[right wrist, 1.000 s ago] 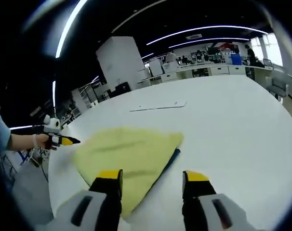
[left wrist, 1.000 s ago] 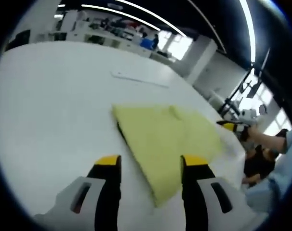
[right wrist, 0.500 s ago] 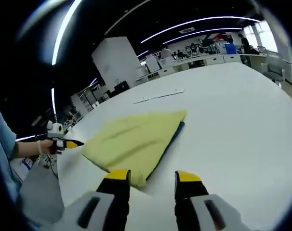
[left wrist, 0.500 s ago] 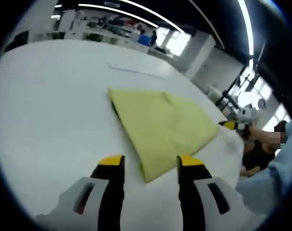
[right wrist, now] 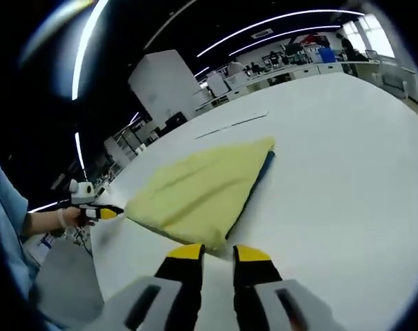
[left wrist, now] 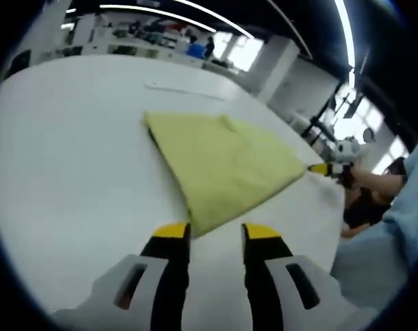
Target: Fold the garment on the visible template until the final outline fits inside the template.
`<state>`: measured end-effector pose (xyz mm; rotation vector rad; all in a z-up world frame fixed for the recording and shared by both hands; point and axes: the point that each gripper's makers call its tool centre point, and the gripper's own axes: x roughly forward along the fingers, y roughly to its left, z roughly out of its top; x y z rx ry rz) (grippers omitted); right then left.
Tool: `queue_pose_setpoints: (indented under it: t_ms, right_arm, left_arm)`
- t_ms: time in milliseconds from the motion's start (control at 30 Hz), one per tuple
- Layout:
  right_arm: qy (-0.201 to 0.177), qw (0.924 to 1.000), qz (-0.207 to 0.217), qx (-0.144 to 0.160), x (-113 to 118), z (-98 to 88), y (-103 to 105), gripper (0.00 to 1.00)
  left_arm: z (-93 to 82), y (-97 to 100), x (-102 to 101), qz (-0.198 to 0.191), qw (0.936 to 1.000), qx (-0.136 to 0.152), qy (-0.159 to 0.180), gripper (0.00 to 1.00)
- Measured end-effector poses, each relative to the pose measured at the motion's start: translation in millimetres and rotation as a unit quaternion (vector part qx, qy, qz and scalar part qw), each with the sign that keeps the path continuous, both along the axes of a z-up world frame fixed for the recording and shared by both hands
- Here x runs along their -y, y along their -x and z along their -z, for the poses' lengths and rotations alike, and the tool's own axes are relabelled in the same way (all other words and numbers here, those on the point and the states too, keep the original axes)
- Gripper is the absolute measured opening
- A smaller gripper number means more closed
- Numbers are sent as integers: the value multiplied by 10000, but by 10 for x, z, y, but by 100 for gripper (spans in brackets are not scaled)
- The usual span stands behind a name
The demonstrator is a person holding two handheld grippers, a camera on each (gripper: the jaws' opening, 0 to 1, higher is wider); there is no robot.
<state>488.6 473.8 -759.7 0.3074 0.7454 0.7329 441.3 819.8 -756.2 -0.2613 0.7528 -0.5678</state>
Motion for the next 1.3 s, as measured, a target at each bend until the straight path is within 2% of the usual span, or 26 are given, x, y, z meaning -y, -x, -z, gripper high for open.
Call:
queue_pose_setpoints:
  t_ms: [367,500,633,733,800,867,933,1067,1167,1300]
  right_arm:
    - [-47,9999,65,-146,-27,23,-2,0]
    - [-33,9998,68,-179,-25,39,4,0]
    - [-24,9998,82,-188,-26,43,5,0]
    - [-19,9998,80,-206,-32,53,15,0]
    - [-51,9996,131,-231,-38,46,14,0]
    - [-44,9996,145,-223,-40,45,8,1]
    - [-7,9996,178,-221,-35,58,-5,5]
    - [-49,9995,184,-248,-63,64,-14,3]
    - [83,9994,167,-291,-63,116,-14,0]
    - [115,9998,69,-168,-45,83,-1,0]
  left_arm:
    - [105,-65,-35,-43,10000,-9,-5,20]
    - [107,-90,-29,-106,9999,3,-6,17]
    - [114,-114,-6,-127,9999,-10,-13,11]
    - [131,-156,-50,-231,9997,-27,-9,0]
    - [132,-166,-49,-287,9995,-90,112,0]
    - [141,-157,-51,-278,9996,-86,43,0]
    - [144,-150,-46,-263,9996,-72,8,1]
    - [129,-139,-33,-303,9995,-67,-3,1]
    - [142,-145,-37,-304,9995,-81,15,0]
    - [151,-154,-70,-387,9990,-179,96,0]
